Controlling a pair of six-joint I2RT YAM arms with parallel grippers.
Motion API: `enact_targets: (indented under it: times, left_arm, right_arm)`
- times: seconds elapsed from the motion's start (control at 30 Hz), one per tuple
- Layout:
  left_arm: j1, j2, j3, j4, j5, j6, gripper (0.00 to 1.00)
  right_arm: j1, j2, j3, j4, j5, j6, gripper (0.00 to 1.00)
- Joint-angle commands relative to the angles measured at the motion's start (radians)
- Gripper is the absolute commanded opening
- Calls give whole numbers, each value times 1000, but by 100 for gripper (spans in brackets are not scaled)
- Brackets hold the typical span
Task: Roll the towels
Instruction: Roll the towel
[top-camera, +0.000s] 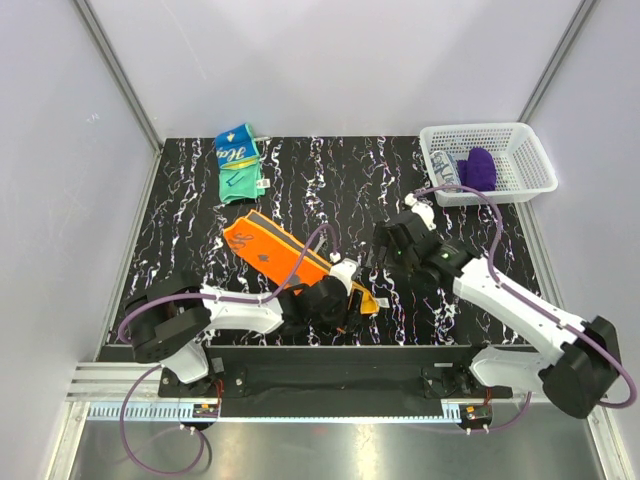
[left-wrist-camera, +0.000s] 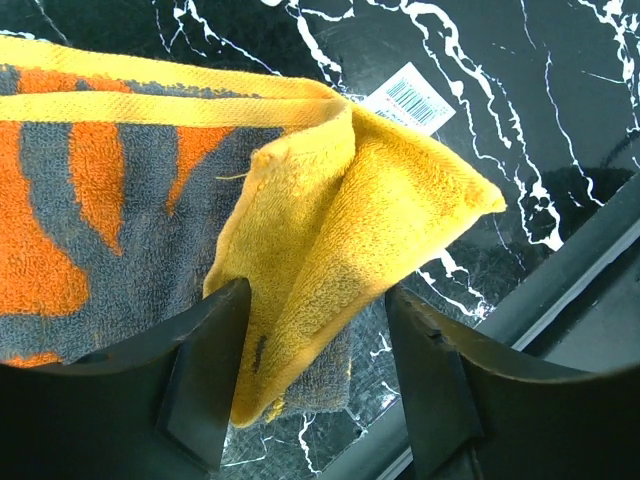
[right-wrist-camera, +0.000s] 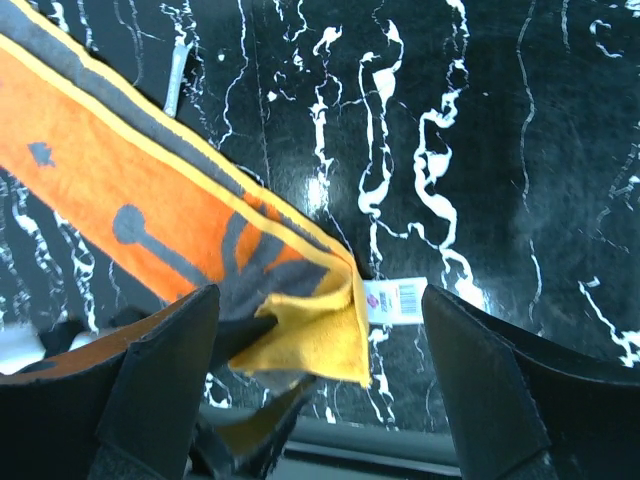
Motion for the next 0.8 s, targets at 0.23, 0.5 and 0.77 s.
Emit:
enact_targets:
  times: [0.23,0.5,0.77]
  left_arm:
    - [-4,5,33,-10,-99,-21,28]
    - [18,-12,21,1,-102,-80,5]
    - [159,-26,-92,166,117,-202,52]
  right_arm:
    - [-5,-161,-79,-56,9,41,78]
    - [-4,-330,-344,199,-279,93,72]
    - [-4,-370,-554,453,-422,198,77]
